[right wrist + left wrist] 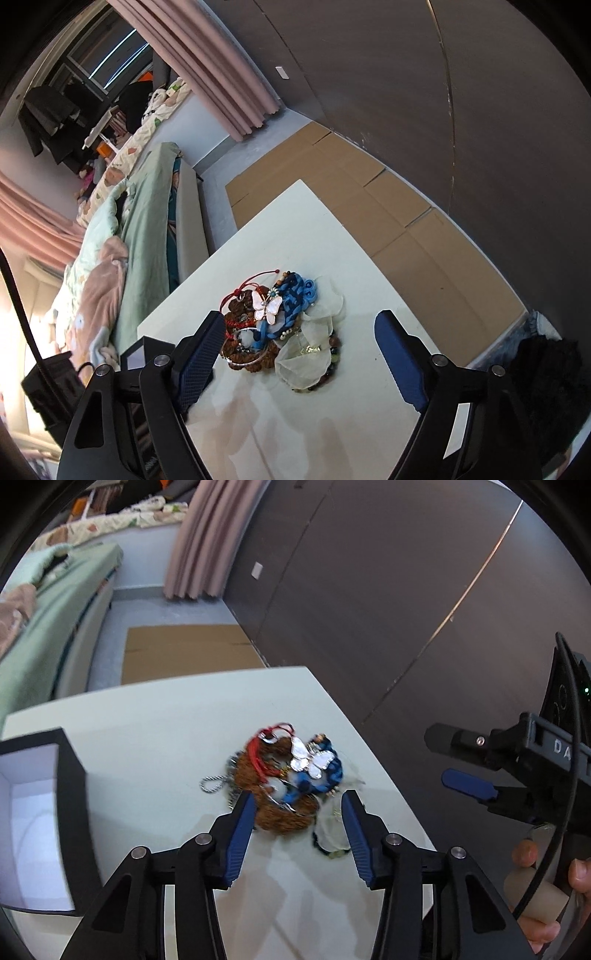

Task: Organize jewelry
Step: 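Reach the left gripper into the pile and grasp the silver butterfly bangle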

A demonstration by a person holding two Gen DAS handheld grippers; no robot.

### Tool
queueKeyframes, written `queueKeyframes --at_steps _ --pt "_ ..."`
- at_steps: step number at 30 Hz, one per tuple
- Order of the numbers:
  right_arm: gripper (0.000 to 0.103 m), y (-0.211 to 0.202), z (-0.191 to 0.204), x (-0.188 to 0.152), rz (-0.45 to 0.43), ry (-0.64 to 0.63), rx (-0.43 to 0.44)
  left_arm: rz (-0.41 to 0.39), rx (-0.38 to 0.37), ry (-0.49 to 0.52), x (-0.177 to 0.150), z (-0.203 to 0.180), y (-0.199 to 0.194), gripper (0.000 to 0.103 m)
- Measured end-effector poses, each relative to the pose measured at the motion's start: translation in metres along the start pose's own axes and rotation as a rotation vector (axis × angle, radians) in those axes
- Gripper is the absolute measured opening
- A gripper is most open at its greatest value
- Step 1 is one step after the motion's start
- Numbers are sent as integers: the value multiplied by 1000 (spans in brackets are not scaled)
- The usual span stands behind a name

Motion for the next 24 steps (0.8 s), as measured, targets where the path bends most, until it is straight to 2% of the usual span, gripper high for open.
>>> queueKeyframes --at_steps 4,7,10,16,18,20,24 --pt "83 -1 -3 1 2 12 10 34 -24 -32 -6 -2 11 49" --pt "83 -3 -5 2 2 20 16 57 -36 -52 -11 -4 19 41" --pt "83 -4 -7 3 3 21 21 78 -49 -86 -16 -5 26 39" --pt "83 -3 -8 3 3 25 21 60 -40 -147 -13 2 35 39" --pt "83 -2 -9 2 6 19 18 50 -23 -159 -12 4 38 33" --pt "83 0 -7 1 12 4 11 52 6 -163 -13 10 43 12" --pt "83 6 -9 -2 29 -20 -11 27 53 -166 -13 19 42 3"
Point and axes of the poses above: each gripper's, at about its wrist camera, not at the fingertips, and y roughly the way its jaws point, z to its left, x to its top, the point moved 6 cm from there along y, roughly the way its jaws point, and after that the axes turned 10 degrees about -z, right-handed, at the moved point
